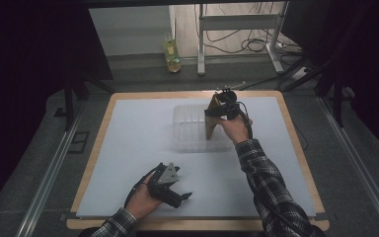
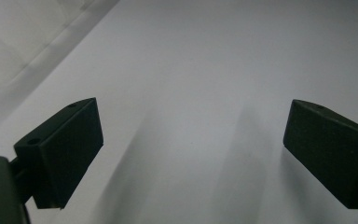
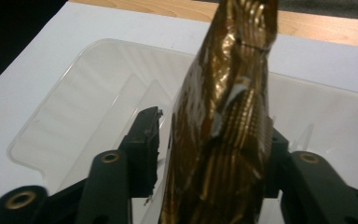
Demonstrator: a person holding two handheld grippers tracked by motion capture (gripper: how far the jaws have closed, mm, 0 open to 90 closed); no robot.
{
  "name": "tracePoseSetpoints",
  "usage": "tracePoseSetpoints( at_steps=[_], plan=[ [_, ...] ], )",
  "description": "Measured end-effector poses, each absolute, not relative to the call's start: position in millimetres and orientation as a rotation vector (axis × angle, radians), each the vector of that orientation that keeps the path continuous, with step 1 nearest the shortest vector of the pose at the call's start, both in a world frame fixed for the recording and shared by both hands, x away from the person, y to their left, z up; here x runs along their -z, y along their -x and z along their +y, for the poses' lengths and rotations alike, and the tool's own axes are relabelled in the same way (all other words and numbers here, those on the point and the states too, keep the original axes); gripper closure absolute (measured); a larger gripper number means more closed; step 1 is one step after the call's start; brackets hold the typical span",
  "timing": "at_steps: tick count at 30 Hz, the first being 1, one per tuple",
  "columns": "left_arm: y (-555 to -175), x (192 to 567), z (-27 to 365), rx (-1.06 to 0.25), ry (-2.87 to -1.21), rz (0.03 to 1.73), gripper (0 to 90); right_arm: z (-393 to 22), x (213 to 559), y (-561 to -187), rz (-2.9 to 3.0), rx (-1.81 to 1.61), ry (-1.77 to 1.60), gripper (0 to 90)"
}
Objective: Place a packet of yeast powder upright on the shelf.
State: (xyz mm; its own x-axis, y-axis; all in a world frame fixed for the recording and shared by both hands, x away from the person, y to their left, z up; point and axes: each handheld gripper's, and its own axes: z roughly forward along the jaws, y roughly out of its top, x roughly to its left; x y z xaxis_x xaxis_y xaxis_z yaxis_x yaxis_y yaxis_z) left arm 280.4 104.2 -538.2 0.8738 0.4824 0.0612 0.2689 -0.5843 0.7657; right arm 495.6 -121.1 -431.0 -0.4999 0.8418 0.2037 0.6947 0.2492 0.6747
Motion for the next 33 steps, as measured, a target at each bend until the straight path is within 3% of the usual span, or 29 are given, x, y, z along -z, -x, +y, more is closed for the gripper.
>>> tracePoseSetpoints(
  at_steps=[33],
  plan=[
    [-280.4,537.0,105.6,-0.339,-2.202,0.541,4.3,-122.4,414.6,-473.2,2.379,-1.032,-1.174,26.1]
  ],
)
